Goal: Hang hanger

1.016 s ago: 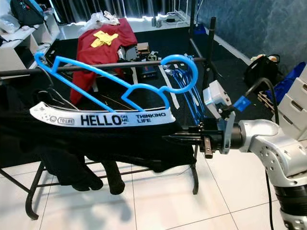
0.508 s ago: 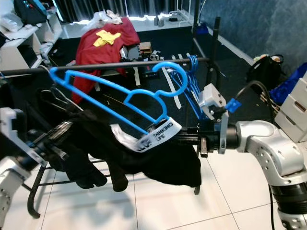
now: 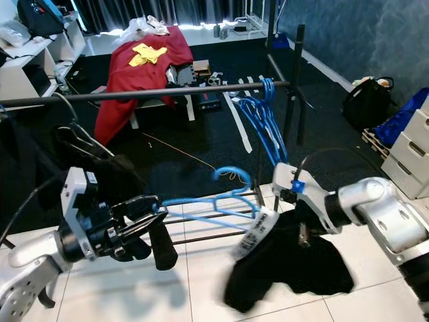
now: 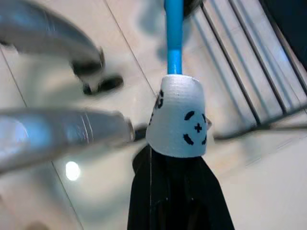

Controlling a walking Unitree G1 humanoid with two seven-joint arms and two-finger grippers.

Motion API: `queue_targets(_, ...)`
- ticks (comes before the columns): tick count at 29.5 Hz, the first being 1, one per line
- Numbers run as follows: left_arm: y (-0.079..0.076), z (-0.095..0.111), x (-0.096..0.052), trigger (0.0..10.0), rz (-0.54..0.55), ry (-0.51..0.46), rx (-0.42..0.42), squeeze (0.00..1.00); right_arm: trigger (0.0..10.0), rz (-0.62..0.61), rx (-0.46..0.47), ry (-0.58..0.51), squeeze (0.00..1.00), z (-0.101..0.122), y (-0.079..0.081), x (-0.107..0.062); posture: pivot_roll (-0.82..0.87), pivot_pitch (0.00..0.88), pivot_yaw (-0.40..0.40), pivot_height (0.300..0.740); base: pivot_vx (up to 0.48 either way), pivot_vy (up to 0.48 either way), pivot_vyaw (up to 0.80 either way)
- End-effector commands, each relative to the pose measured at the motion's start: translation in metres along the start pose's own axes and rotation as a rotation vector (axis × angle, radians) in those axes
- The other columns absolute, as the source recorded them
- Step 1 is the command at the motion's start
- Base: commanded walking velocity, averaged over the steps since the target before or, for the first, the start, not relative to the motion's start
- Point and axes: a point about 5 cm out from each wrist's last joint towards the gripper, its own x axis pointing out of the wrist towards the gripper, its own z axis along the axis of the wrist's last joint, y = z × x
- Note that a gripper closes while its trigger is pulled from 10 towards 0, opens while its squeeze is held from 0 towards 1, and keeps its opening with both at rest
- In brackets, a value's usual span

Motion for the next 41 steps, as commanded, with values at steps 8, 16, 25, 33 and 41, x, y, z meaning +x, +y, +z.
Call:
queue_targets(8,0.009,0.013,-0.002,10.0,0.057,0.068,0.156,1.00,0.0,0.050,-0.111,0.034,0.00,0.011,0.000,0.002,-0.12,0.053,0.020,0.740,0.000,0.000,0.00)
queue_targets(16,-0.017,0.037,0.053,10.0,-0.102,-0.127,0.069,0.00,0.0,0.087,-0.296,0.046,0.00,0.036,-0.008,0.004,-0.13,0.040,0.038,0.740,0.000,0.000,0.00)
queue_targets(25,-0.017,0.035,0.068,10.0,-0.116,-0.114,0.101,0.00,0.0,0.008,-0.360,0.012,0.00,0.057,-0.025,-0.008,-0.13,0.027,0.044,0.740,0.000,0.000,0.00)
queue_targets(33,-0.011,0.031,0.065,10.0,-0.082,-0.059,0.119,0.00,0.0,-0.016,-0.379,-0.004,0.00,0.063,-0.032,-0.012,-0.12,0.022,0.045,0.740,0.000,0.000,0.00)
queue_targets(41,-0.004,0.020,0.072,10.0,0.001,0.019,0.126,0.00,0.0,-0.013,-0.403,-0.016,0.00,0.068,-0.035,-0.013,-0.13,0.014,0.041,0.740,0.000,0.000,0.00)
